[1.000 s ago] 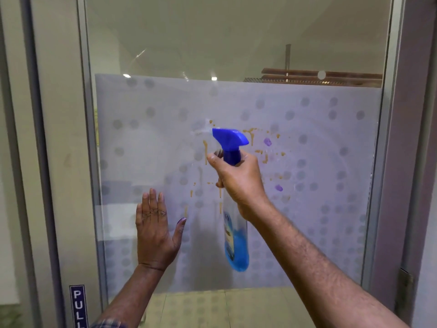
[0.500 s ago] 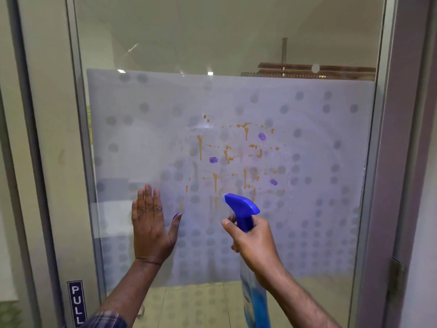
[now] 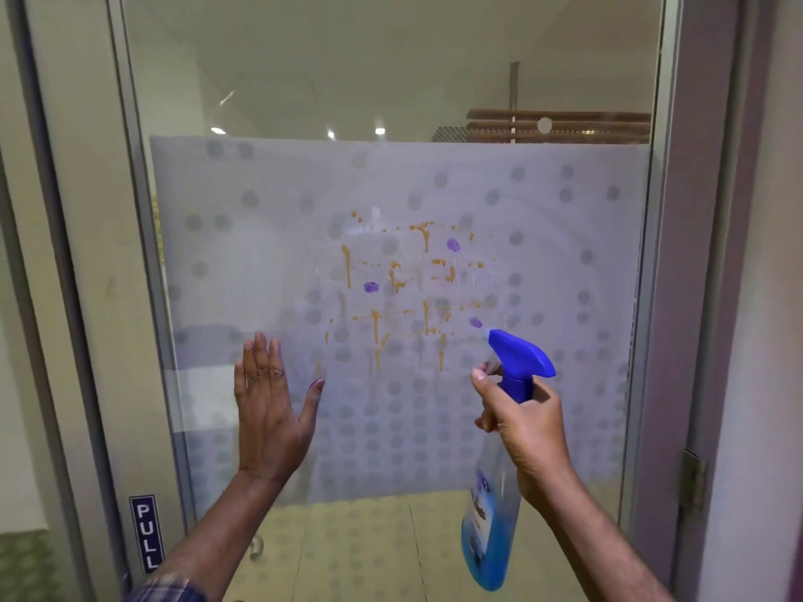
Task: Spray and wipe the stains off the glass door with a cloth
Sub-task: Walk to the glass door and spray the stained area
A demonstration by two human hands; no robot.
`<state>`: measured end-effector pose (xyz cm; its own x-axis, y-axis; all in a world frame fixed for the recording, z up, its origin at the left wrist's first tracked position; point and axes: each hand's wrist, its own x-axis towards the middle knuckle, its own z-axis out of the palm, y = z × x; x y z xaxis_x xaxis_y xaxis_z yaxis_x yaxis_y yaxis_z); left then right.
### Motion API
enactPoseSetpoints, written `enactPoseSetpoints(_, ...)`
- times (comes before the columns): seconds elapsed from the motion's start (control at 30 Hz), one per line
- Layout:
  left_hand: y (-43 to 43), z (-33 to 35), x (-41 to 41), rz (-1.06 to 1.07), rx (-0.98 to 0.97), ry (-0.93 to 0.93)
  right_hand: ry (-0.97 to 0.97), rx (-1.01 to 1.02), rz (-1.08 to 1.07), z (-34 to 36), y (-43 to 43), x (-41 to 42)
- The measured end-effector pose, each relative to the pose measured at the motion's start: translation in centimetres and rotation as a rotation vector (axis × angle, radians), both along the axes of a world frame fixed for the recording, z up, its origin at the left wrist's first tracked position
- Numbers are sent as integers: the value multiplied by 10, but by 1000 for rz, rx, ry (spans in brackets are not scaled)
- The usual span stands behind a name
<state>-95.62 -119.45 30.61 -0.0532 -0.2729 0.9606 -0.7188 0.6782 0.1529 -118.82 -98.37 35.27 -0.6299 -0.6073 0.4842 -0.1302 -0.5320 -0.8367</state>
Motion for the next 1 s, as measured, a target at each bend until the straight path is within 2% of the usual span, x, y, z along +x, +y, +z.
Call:
enactPoseSetpoints(0.13,58,-13,-20,-169,-114,-35,17,-13,130,-5,18,-5)
enactPoseSetpoints(0.2,93,-25,-34,-323,-46,-82,41,-19,194,-9,26,-8)
enactPoseSetpoints(0.27,129,-30,-45,-480,222,-96,68,-16,257,-11,34,-9)
enactPoseSetpoints(0.37,167,-32,-55,-732,781,-158,110,-15,360,-13,45,-8)
enactPoseSetpoints(0.47,194,-33,-57,-936,1100,-205,142,-1,475,-16,59,-4)
enactPoseSetpoints(0.57,218,-34,-52,-1009,1168,-256,164,12,566,-19,75,6)
enactPoseSetpoints(0.73,249,-33,-25,-1058,1233,-224,160,37,652,-21,103,40)
enactPoseSetpoints(1.0,298,-41,48,-1093,1341,-191,103,58,569,-23,150,120)
